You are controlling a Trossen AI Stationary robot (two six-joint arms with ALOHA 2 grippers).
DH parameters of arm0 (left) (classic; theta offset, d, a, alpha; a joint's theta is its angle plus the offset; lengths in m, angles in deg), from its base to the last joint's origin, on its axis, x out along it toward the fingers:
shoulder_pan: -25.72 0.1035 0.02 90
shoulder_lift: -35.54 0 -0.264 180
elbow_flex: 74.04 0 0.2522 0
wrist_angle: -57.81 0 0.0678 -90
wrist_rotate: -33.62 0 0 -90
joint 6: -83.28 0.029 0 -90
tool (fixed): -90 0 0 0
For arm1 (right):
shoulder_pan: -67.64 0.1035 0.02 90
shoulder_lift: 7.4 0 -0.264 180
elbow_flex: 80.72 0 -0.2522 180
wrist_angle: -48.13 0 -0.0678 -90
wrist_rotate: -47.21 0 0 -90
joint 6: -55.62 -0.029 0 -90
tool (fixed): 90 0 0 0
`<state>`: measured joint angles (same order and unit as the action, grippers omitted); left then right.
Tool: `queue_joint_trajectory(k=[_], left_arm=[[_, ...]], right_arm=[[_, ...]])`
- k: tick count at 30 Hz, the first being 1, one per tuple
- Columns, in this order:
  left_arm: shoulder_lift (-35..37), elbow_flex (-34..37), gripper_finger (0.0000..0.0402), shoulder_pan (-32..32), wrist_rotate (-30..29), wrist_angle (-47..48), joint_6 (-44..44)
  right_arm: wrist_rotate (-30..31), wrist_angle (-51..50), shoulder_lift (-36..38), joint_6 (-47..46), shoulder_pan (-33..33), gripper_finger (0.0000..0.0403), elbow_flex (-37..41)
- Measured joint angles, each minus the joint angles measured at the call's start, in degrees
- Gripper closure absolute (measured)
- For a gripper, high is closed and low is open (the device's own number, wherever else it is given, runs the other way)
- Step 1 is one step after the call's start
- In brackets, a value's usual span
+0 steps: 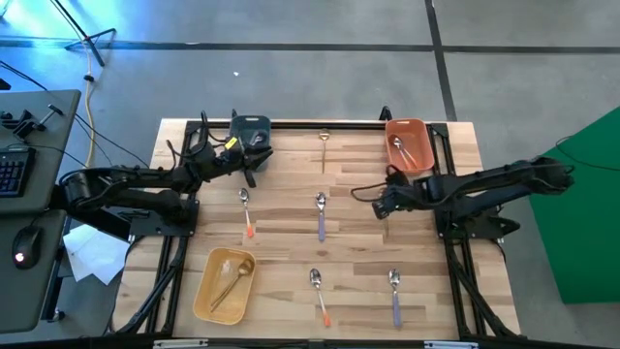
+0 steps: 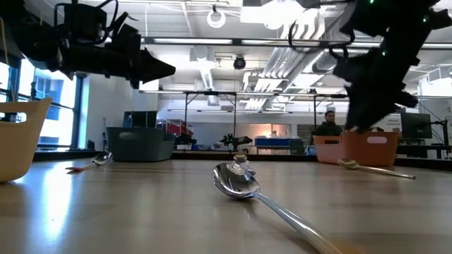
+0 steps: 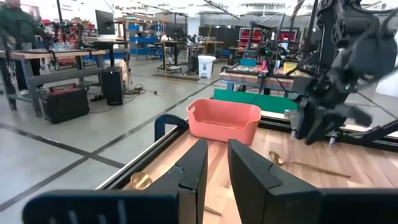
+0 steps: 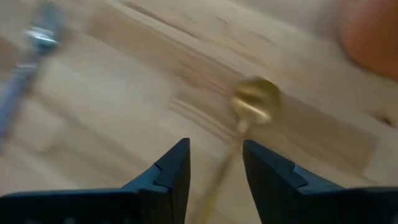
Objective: Sort silverware by color (type)
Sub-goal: Put the bottom gold spoon into the yellow bin
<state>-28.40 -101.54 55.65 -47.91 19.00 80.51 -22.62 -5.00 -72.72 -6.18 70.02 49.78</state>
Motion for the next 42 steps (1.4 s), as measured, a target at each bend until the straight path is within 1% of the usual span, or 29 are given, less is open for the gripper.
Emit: queue_joint_trajectory(k=[3, 7, 10, 15, 16, 23, 26, 32, 33, 37, 42], left_arm=[[0.0, 0.0, 0.0349, 0.0, 0.0, 0.0, 0.4], [0.0, 0.0, 0.0349, 0.0, 0.0, 0.0, 0.1], [0.0, 0.0, 0.0349, 0.0, 0.0, 0.0, 0.1], [0.0, 0.0, 0.0349, 0.0, 0.0, 0.0, 0.1], [0.0, 0.0, 0.0349, 0.0, 0.0, 0.0, 0.1], [0.0, -0.1, 0.0349, 0.0, -0.1, -1.3, 1.5], [0.0, -0.1, 0.0349, 0.1, -0.1, -1.8, 1.5], [0.0, -0.2, 0.0349, 0.1, 0.0, -3.1, 1.0], [0.0, -0.3, 0.0349, 0.1, 0.0, -3.1, 0.5], [0.0, -0.3, 0.0349, 0.1, 0.3, -3.1, 0.0], [0.0, -0.3, 0.0349, 0.1, 6.0, -3.0, -1.3]], right_arm=[[-0.9, -1.8, -3.9, -4.1, -0.8, 0.0269, 0.0], [-5.2, -1.6, -8.5, -5.4, -2.8, 0.0269, 0.0], [-5.8, -1.5, -11.6, -6.3, -4.5, 0.0269, 0.0], [-5.8, 2.8, -15.2, -4.1, -6.6, 0.0269, 0.0], [-6.6, 4.0, -15.8, -3.7, -7.0, 0.0269, 0.0], [-8.1, 5.6, -18.2, -2.4, -9.8, 0.0271, -0.2], [-8.5, 5.9, -18.2, -2.1, -10.3, 0.0292, -0.2], [-8.5, 7.5, -17.7, 0.9, -10.4, 0.0385, -0.1], [-8.6, 7.9, -17.7, 1.9, -10.4, 0.0393, 0.0], [-9.3, 8.3, -17.9, 6.8, -10.4, 0.0391, -1.6], [-9.2, 12.4, -14.9, 14.1, -10.4, 0.0398, -3.5]])
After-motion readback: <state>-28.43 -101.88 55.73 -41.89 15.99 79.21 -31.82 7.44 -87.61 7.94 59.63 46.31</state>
